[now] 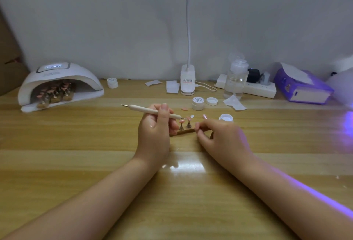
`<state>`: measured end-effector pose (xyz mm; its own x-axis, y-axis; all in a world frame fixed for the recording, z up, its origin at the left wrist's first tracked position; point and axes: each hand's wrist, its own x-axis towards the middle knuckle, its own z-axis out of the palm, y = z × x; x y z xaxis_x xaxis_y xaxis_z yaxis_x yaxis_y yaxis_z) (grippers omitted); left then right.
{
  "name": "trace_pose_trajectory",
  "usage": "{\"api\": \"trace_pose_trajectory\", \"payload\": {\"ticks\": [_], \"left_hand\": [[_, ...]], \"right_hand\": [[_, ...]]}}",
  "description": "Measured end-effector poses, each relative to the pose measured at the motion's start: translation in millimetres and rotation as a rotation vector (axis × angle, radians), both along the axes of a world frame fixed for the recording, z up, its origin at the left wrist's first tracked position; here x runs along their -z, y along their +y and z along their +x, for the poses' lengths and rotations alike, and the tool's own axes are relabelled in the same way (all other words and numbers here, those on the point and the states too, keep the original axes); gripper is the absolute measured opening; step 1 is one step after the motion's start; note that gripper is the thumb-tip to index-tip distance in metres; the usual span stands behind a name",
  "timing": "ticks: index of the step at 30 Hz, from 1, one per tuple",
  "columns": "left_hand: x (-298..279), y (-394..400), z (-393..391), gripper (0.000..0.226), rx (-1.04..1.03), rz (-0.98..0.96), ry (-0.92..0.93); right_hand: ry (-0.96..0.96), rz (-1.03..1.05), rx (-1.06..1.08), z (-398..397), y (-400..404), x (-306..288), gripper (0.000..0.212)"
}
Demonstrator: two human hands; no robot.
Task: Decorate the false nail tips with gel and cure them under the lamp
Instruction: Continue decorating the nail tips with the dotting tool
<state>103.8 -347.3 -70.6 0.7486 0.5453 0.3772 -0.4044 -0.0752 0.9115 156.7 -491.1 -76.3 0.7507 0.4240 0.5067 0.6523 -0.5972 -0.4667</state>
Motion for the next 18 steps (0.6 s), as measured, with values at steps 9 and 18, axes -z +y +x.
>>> {"api": "trace_pose_trajectory", "payload": {"ticks": [9, 18], "left_hand": [[5.6, -0.2, -3.5, 0.019, -0.034, 0.365, -0.053], [7.2, -2.9, -3.7, 0.02, -0.022, 0.437, -0.063]], "right_hand": [[0.143, 0.254, -0.152, -2.6, 1.4, -3.5, 0.014], [0.134, 0.3, -0.194, -0.7, 0.6, -1.5, 0.014]]}}
